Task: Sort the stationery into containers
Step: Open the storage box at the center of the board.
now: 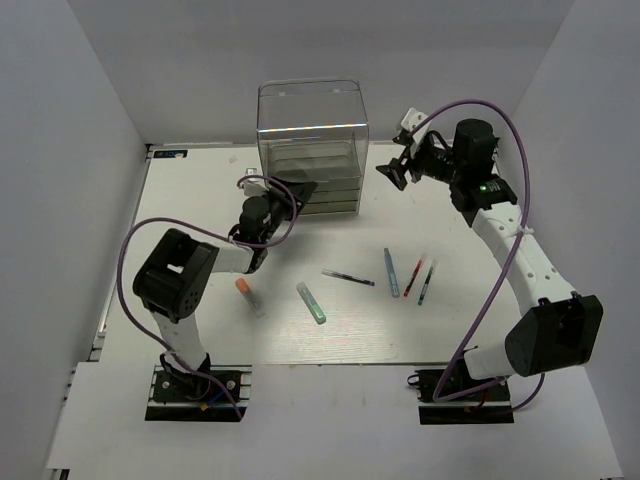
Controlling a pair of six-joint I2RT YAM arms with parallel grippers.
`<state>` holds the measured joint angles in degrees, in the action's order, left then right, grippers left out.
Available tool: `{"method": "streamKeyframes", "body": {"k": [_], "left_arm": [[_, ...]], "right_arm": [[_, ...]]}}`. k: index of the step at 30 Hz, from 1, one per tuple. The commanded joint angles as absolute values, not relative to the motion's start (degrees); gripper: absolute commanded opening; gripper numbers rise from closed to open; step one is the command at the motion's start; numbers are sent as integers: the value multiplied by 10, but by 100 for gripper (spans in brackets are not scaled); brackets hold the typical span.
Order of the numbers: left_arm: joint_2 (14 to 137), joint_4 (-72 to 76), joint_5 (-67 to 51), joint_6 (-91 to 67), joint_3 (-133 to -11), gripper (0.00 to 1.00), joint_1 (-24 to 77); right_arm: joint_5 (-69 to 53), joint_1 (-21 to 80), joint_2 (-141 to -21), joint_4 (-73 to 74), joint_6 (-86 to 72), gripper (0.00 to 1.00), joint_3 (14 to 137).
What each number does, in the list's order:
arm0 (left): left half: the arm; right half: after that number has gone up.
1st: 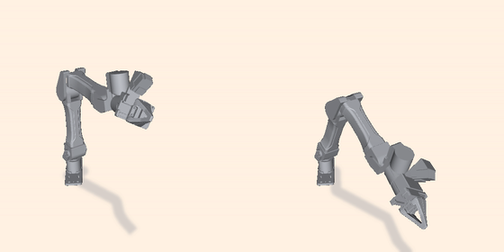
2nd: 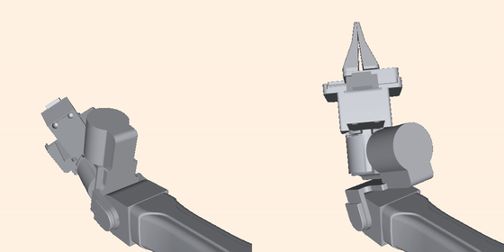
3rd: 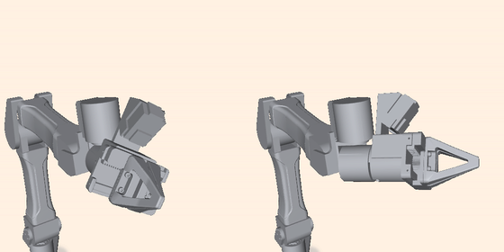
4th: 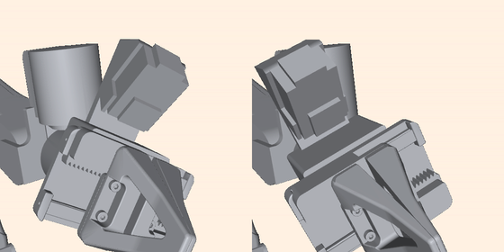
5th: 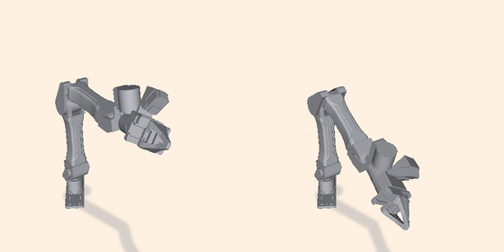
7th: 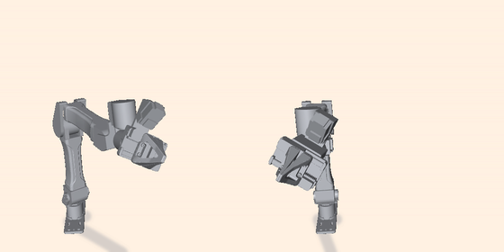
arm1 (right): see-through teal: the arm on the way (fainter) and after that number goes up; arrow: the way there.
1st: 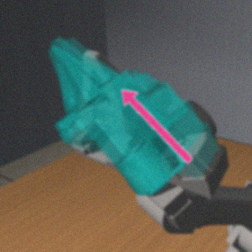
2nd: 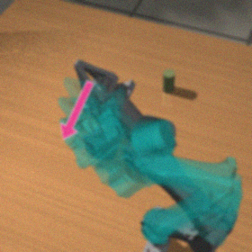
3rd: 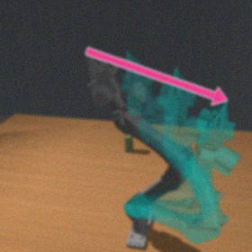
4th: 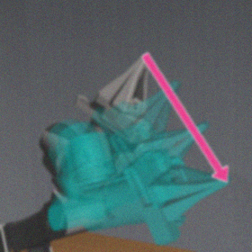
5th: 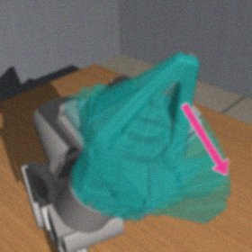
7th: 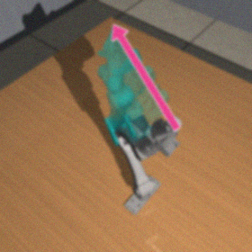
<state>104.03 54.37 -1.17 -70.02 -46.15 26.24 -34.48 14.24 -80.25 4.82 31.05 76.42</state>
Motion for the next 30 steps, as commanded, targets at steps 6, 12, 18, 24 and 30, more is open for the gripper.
{"method": "streamKeyframes", "body": {"k": [6, 12, 18, 24, 30], "left_arm": [[1079, 590, 55, -698, -498, 55, 266], [1106, 643, 61, -693, -504, 47, 266], [1113, 678, 71, -693, -498, 40, 266], [1118, 723, 70, -693, -481, 27, 266], [1123, 750, 59, -693, -463, 10, 266]], "right_arm": [[-318, 149, -773, 15, 311, 77, 726], [-314, 149, -773, 18, 319, 77, 715], [-316, 149, -779, 20, 320, 77, 715], [-317, 149, -777, 28, 325, 77, 709], [-319, 150, -770, 35, 331, 77, 695]]}}
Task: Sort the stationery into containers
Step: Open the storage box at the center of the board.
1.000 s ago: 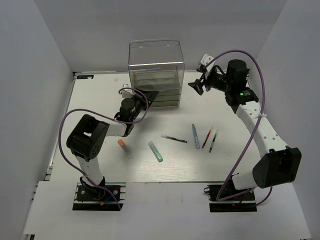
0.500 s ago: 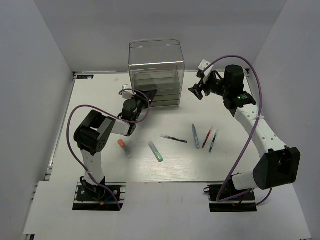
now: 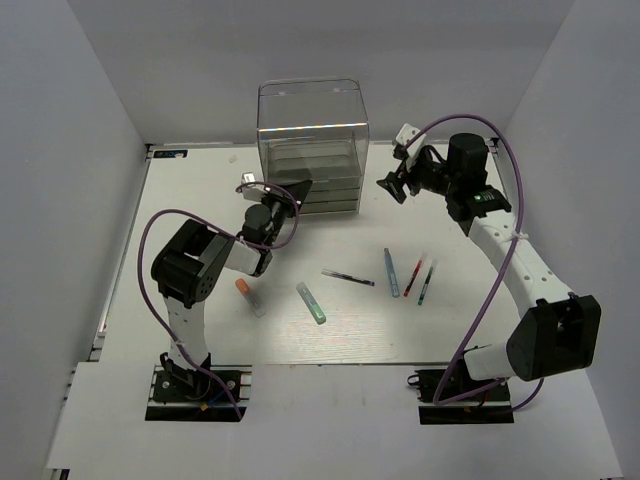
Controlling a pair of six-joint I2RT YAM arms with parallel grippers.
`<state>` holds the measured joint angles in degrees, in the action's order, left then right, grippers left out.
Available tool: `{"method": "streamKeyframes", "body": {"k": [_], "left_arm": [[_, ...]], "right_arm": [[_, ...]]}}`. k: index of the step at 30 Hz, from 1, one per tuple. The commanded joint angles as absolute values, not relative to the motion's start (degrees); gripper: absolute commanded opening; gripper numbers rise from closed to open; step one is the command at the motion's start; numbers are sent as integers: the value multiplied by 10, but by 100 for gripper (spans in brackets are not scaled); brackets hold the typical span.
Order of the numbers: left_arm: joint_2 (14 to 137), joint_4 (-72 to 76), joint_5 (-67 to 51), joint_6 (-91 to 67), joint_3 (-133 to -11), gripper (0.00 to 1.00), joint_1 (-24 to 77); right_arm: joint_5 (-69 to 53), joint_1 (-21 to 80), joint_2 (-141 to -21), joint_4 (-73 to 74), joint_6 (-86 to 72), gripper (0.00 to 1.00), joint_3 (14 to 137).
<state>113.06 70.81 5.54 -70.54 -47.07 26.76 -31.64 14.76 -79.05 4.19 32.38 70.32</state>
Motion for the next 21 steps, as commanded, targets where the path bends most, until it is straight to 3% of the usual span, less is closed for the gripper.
{"method": "streamKeyframes", "body": {"k": [1, 6, 21], "left_arm": [[1123, 750, 59, -693, -458, 7, 266], [1118, 755, 53, -693, -453, 0, 266], [1057, 750, 18, -686, -437, 0, 277]], "right_arm": [[-320, 150, -769, 35, 333, 77, 692], [-318, 150, -766, 38, 333, 77, 685], [-325, 150, -751, 50, 353, 77, 654]]}}
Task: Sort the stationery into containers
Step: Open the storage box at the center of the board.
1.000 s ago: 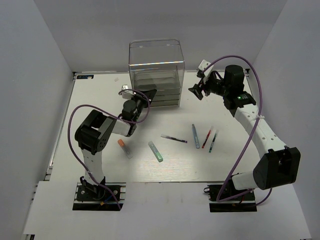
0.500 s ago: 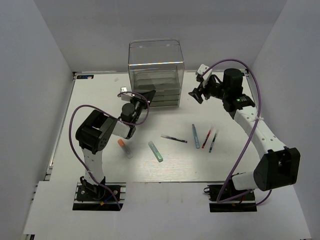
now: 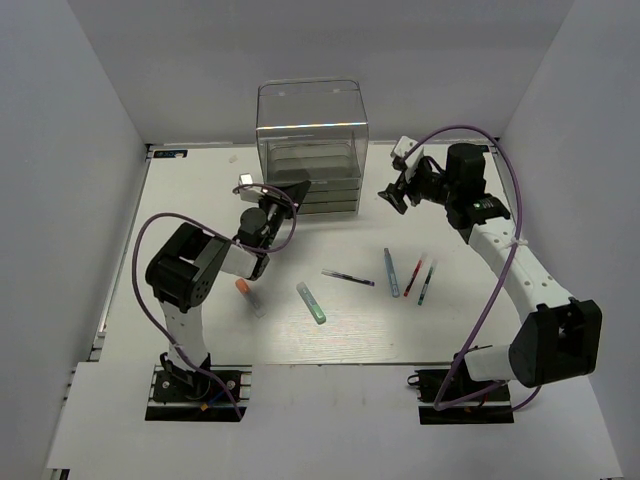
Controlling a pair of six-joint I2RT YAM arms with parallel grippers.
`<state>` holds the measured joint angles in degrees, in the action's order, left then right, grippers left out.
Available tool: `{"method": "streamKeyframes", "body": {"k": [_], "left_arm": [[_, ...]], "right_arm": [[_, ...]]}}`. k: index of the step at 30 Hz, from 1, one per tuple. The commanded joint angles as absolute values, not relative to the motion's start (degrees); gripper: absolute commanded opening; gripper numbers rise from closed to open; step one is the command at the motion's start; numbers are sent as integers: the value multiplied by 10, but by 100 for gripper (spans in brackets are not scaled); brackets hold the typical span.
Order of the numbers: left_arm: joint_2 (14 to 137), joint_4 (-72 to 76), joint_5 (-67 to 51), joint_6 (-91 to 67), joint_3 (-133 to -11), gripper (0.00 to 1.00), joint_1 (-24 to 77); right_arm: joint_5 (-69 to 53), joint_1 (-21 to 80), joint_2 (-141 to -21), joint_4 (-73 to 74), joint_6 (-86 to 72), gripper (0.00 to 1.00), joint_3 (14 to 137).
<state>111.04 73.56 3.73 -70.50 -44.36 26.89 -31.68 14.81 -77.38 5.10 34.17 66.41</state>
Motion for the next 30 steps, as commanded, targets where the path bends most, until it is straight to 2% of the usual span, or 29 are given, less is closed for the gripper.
{"method": "streamKeyframes", "body": {"k": [1, 17, 30], "left_arm": [[1052, 750, 18, -686, -431, 0, 277], [988, 725, 18, -664, -425, 0, 282], [977, 726, 31, -654, -452, 0, 282]], "right_arm": [[-330, 150, -751, 52, 352, 77, 649], [-316, 149, -713, 71, 338, 77, 548], [-287, 148, -736, 82, 237, 77, 482]]}}
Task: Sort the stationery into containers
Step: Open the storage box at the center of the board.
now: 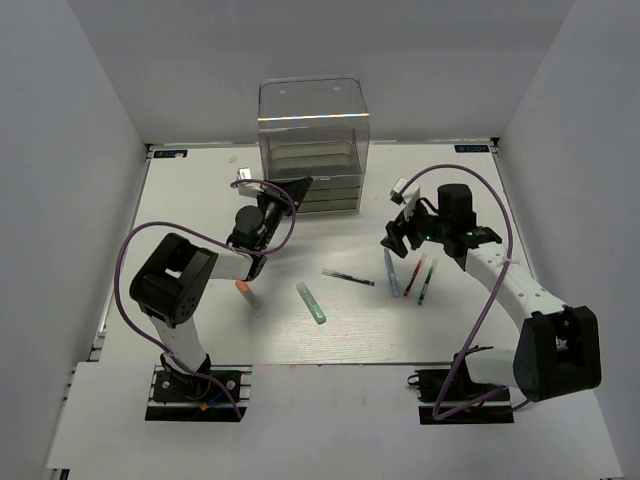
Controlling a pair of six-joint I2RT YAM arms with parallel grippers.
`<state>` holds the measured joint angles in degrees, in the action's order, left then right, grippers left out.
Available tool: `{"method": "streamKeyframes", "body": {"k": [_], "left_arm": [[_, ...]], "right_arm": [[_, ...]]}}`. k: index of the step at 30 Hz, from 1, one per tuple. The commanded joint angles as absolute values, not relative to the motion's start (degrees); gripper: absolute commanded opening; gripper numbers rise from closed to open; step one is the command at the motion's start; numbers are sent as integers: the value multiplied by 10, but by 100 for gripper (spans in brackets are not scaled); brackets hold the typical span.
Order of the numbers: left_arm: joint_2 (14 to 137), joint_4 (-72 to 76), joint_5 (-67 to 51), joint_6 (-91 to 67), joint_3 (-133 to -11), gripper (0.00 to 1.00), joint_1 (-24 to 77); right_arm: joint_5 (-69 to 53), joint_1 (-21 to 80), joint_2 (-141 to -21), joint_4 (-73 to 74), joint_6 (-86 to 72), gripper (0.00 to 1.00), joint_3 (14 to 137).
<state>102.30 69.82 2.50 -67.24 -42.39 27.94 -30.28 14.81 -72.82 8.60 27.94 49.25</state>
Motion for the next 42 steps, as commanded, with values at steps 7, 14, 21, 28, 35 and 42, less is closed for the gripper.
{"method": "streamKeyframes", "body": {"k": [7, 14, 21, 28, 35, 42], "left_arm": [[977, 745, 48, -654, -452, 0, 282], [983, 758, 60, -654, -457, 2, 282], [988, 769, 60, -654, -457, 17, 282], [988, 774, 65, -654, -457, 34, 282], [988, 774, 65, -654, -457, 39, 282], [993, 800, 70, -654, -457, 39, 282]], "right_arm": [[-278, 149, -770, 79, 210, 77, 468], [-282, 149, -786, 75, 207, 78, 467], [-283, 149, -787, 76, 214, 78, 464], [-286, 149, -787, 78, 220, 78, 464], [-287, 149, -787, 79, 220, 78, 463], [-287, 150, -785, 83, 222, 78, 461]]}}
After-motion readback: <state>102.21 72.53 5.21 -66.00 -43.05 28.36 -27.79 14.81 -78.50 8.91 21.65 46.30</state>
